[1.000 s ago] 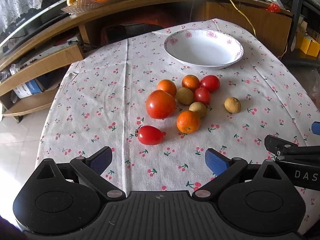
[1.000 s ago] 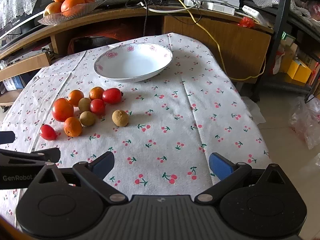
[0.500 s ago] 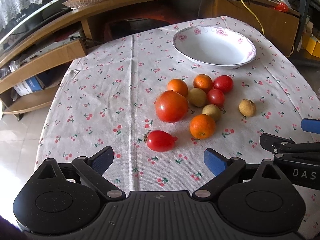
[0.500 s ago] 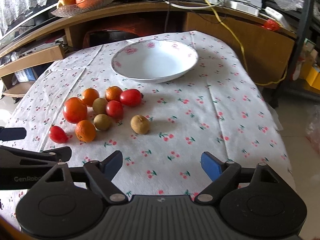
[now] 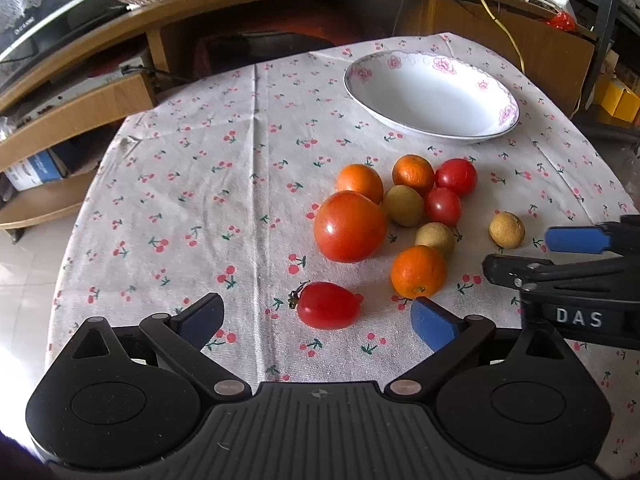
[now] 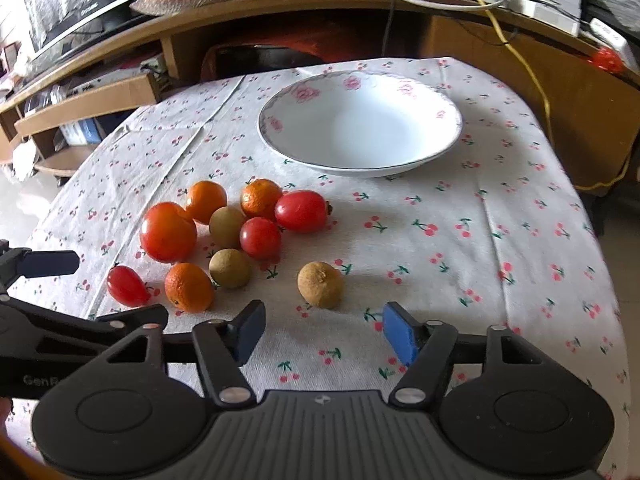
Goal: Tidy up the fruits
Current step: 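Close the right tool on the brown fruit while the left tool closes on the plum tomato, then lift both held fruits and carry them over the white floral bowl, then open the right tool to drop the brown fruit while the left tool releases the tomato, then withdraw both tools from the bowl back toward the fruit cluster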
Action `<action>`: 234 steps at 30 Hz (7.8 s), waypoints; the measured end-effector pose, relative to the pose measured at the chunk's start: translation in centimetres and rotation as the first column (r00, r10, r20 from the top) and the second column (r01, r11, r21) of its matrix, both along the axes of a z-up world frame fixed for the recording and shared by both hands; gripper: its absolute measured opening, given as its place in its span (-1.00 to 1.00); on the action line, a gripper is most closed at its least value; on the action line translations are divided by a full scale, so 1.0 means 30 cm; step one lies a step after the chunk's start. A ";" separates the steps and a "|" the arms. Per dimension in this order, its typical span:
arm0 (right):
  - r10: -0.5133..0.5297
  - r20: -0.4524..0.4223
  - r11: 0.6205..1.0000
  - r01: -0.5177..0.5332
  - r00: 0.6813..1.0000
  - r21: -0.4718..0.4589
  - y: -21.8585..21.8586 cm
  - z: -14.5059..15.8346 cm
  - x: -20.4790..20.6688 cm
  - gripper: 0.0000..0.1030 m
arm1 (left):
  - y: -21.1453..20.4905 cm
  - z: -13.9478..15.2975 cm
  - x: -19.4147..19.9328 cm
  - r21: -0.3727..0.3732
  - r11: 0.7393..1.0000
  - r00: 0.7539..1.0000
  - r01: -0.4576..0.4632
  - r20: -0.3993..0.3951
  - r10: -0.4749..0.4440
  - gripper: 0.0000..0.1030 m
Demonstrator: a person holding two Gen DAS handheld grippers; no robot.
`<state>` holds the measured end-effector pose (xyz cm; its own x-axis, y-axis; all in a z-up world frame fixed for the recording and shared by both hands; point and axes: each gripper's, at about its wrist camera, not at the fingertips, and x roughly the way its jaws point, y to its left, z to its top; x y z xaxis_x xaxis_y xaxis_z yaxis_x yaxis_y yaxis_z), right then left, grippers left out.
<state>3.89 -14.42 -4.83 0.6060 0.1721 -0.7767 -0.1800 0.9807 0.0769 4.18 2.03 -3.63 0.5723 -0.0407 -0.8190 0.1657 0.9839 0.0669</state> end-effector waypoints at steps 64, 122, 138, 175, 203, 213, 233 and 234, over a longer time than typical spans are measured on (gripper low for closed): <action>0.117 0.137 0.990 -0.105 0.984 -0.094 0.024 -0.018 -0.004 -0.48 | -0.017 -0.052 -0.043 -0.067 0.987 0.984 0.144 0.112 -0.136 0.42; 0.047 0.218 0.998 -0.035 0.975 -0.058 -0.024 0.222 -0.067 -0.50 | -0.061 0.086 -0.112 -0.073 0.980 0.976 0.183 0.134 -0.172 -0.21; -0.005 0.144 0.999 0.011 0.990 -0.038 -0.094 0.225 0.244 -0.50 | -0.129 0.140 0.221 -0.183 0.964 0.973 0.191 0.166 -0.161 -0.21; -0.036 0.078 0.999 0.036 0.996 -0.006 -0.137 0.100 0.440 -0.36 | -0.176 0.063 0.407 -0.177 0.969 0.980 0.170 0.136 -0.147 0.19; -0.048 0.105 0.997 0.041 0.993 0.072 -0.130 0.175 0.381 -0.31 | -0.082 0.134 0.311 -0.200 0.970 0.984 0.139 0.140 -0.112 0.26; -0.030 0.101 0.996 0.022 0.994 0.087 -0.100 0.200 0.297 -0.31 | -0.043 0.141 0.242 -0.207 0.970 0.986 0.131 0.131 -0.105 0.27; 0.045 0.021 0.991 -0.047 0.999 0.122 0.018 0.162 0.055 -0.29 | 0.045 0.146 0.114 -0.192 0.972 0.988 0.136 0.099 -0.119 0.34; 0.048 0.014 0.991 -0.049 0.999 0.124 0.026 0.157 0.047 -0.29 | 0.048 0.144 0.112 -0.192 0.971 0.988 0.139 0.095 -0.122 0.33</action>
